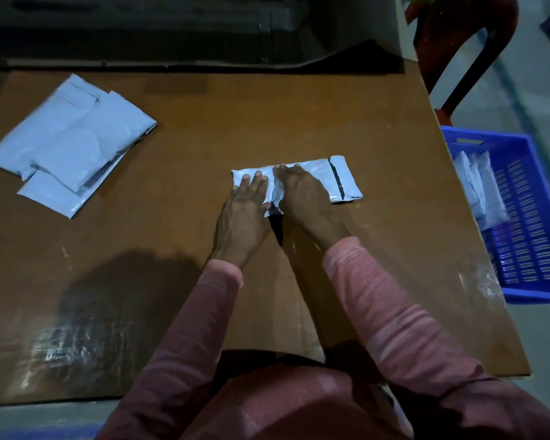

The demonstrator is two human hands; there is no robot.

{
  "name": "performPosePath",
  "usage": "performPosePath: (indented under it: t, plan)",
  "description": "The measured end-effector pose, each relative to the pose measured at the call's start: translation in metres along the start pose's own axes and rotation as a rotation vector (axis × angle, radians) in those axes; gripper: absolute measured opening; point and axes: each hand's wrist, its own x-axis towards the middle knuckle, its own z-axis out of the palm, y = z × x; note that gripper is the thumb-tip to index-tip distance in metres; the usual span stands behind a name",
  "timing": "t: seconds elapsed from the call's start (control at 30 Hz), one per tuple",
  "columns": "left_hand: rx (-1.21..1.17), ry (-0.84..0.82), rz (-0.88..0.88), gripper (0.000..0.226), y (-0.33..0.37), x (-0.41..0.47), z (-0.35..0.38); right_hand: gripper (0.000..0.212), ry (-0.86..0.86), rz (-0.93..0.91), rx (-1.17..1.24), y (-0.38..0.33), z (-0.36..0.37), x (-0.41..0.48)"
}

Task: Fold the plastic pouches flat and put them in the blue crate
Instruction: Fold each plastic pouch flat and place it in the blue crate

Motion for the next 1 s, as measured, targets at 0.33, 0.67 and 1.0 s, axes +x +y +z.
performPosePath:
  t: [0.33,0.67,1.0]
  plan:
    - [0.067,0.016,0.006,0.054,-0.009,-0.011,-0.011,0.043,0.043,0.053,-0.276,-0.009,0.018,-0.028]
    - [0.313,-0.057,-0.092,0.077,-0.031,0.015,-0.053,0.033,0.055,0.043,-0.212,-0.004,0.009,-0.026]
    - [0.345,-0.166,-0.210,0.082,-0.024,0.016,-0.059,0.028,0.143,-0.054,-0.126,-0.030,0.004,-0.027]
